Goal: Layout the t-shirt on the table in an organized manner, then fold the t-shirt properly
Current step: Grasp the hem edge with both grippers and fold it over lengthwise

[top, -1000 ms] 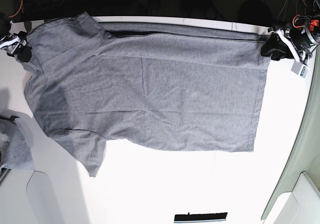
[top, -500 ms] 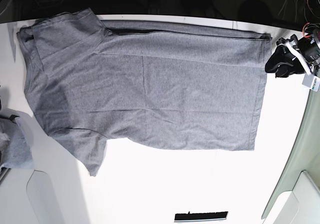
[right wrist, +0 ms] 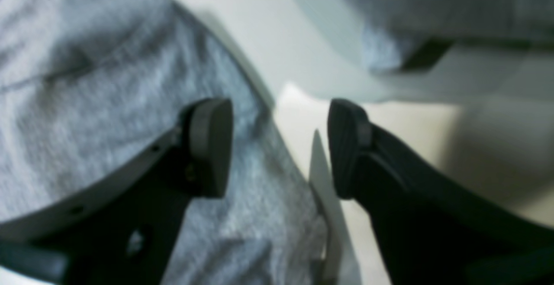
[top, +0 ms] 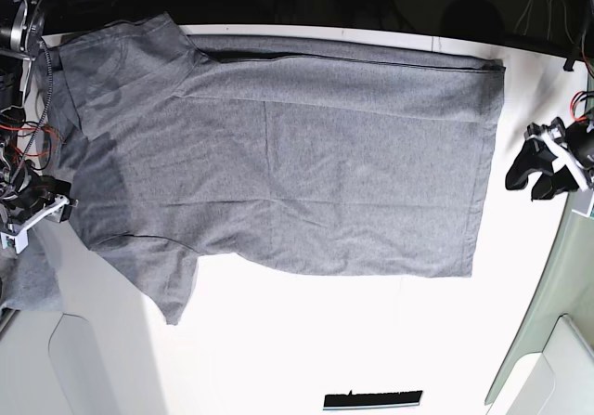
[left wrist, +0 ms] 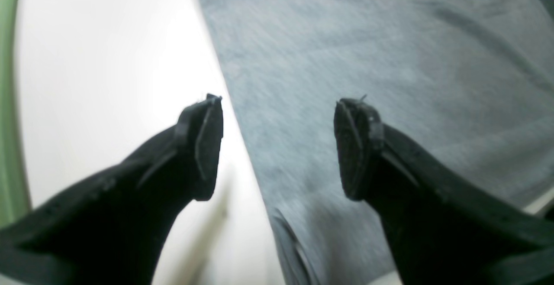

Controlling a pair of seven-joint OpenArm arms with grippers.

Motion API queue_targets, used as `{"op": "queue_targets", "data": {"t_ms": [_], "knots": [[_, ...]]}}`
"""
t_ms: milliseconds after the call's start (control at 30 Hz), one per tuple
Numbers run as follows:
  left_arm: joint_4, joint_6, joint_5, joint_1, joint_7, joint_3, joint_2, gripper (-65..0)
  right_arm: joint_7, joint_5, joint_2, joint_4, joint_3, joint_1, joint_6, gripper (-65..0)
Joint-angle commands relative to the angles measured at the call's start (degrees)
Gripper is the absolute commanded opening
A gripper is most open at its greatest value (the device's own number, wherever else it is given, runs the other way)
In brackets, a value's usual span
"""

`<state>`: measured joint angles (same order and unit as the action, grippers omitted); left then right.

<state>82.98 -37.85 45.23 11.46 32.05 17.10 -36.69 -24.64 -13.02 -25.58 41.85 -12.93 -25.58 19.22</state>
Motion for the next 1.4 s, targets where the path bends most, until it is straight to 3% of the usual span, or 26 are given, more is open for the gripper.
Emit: {"op": "queue_targets", "data": {"t_ms": [0,167,267,533,733,933,1000,1067,1167,1233,1300,1333,1367], "knots": [[-1.3,0.3,-0.1,-2.7,-1.8,-1.3,-1.1,-22.7,0.9,-0.2,-1.2,0.5,-0.2,-1.2,0.1,-30.4],[-15.5,6.4,-8.4,-16.4,-8.6,-13.6,-0.3,-22.7,0.2,-0.5,-0.9,0.3,-0.2,0.7,0.9,-30.5],[-27.0,10.2,-9.6,-24.9,-10.4,-17.6,1.3,-22.7,-0.9,-1.4,-0.9,0.4,-0.2,1.6,1.7,-30.5],[-52.5,10.2,-12.3,-39.6,-11.3,-18.1,7.2,-22.7,-0.3,-2.7,-0.9,0.4,-0.2,2.2,2.0,-30.5],[-54.0,10.2,-14.1,-40.4,-11.8,-18.1,11.3,-22.9,2.9,-7.0,-0.8,0.5,-0.2,1.9,2.2,-30.5],[-54.0,10.2,-15.8,-40.3,-11.7,-18.1,13.3,-23.2,3.0,-6.9,1.2,0.5,-0.2,0.5,6.8,-30.8],[-54.0,10.2,-16.0,-40.3,-11.7,-18.1,13.4,-23.7,3.0,-6.8,1.8,0.5,-0.2,0.2,6.9,-35.5],[-54.0,10.2,-16.9,-40.3,-11.3,-18.1,13.2,-31.4,3.0,-6.7,1.9,0.5,-0.2,0.2,6.9,-42.7],[-54.0,9.8,-18.0,-40.3,-11.0,-18.1,12.6,-53.9,5.0,-5.4,1.6,0.5,-0.2,0.2,6.9,-55.5],[-54.0,6.7,-18.0,-40.3,-11.0,-18.1,11.8,-65.0,6.1,-4.8,1.3,0.6,-0.2,0.2,6.9,-65.0],[-53.2,-0.1,-16.6,-40.3,-9.4,-18.1,10.9,-65.0,5.6,-4.8,0.7,0.9,-0.2,0.2,7.0,-65.0],[-52.5,-2.2,-14.2,-40.3,-7.3,-18.1,10.4,-65.0,4.9,-4.8,0.3,1.3,-0.2,0.3,7.0,-65.0],[-51.6,-2.2,-11.3,-40.2,-4.2,-18.1,10.0,-65.0,3.8,-4.9,0.0,1.8,-0.2,0.3,7.0,-65.0]]}}
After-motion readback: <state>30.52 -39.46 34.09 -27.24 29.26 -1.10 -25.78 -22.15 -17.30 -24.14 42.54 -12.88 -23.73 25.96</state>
